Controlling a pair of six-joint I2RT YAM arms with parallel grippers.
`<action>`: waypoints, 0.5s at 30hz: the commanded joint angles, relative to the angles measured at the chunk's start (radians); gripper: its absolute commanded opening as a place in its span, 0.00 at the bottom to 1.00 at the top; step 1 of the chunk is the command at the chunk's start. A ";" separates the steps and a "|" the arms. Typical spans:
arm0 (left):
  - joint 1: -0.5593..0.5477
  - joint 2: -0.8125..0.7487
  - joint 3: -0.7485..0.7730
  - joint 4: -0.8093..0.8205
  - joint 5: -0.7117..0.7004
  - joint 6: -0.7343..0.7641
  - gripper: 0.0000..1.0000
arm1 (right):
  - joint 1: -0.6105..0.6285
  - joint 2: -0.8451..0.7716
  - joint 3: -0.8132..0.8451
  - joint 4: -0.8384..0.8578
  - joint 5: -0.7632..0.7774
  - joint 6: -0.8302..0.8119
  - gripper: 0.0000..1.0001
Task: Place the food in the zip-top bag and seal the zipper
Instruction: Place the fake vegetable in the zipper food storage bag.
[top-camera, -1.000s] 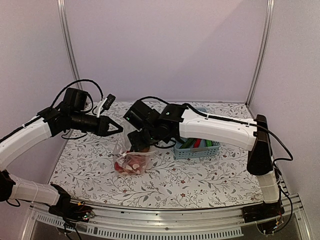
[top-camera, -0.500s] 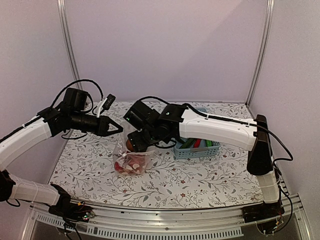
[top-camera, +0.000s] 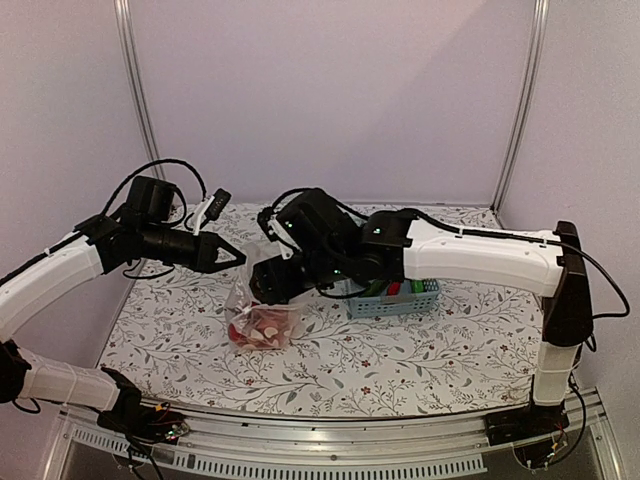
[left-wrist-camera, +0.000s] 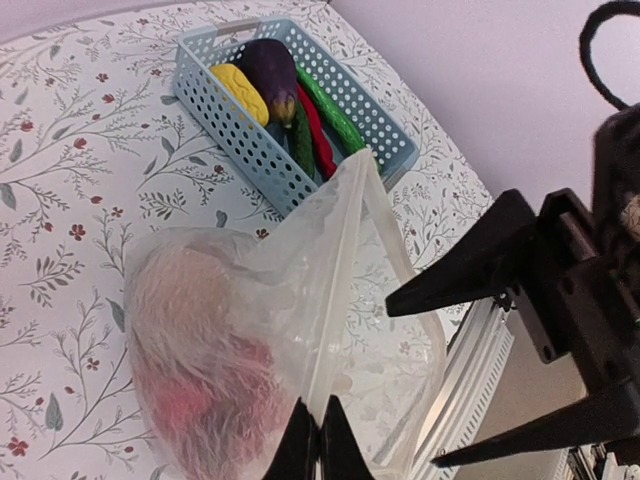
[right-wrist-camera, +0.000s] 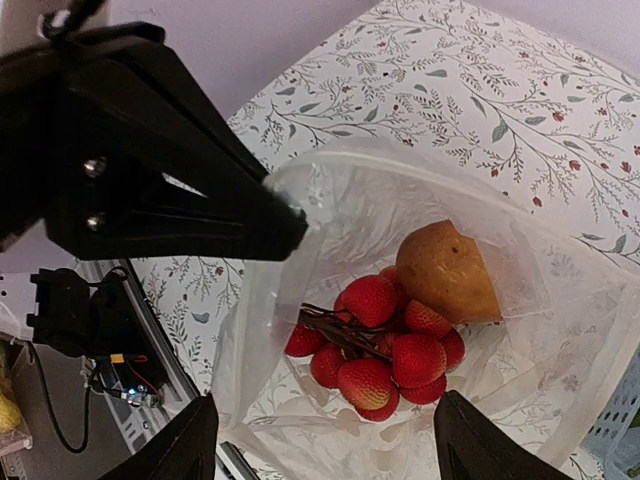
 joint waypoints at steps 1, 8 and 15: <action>0.010 -0.006 -0.010 0.010 -0.016 0.001 0.00 | -0.002 -0.154 -0.063 0.200 -0.103 -0.016 0.74; 0.010 -0.010 -0.010 0.010 -0.025 0.001 0.00 | -0.024 -0.278 -0.174 0.148 0.055 -0.026 0.75; 0.010 -0.007 -0.011 0.010 -0.029 -0.001 0.00 | -0.114 -0.418 -0.343 0.054 0.255 0.073 0.72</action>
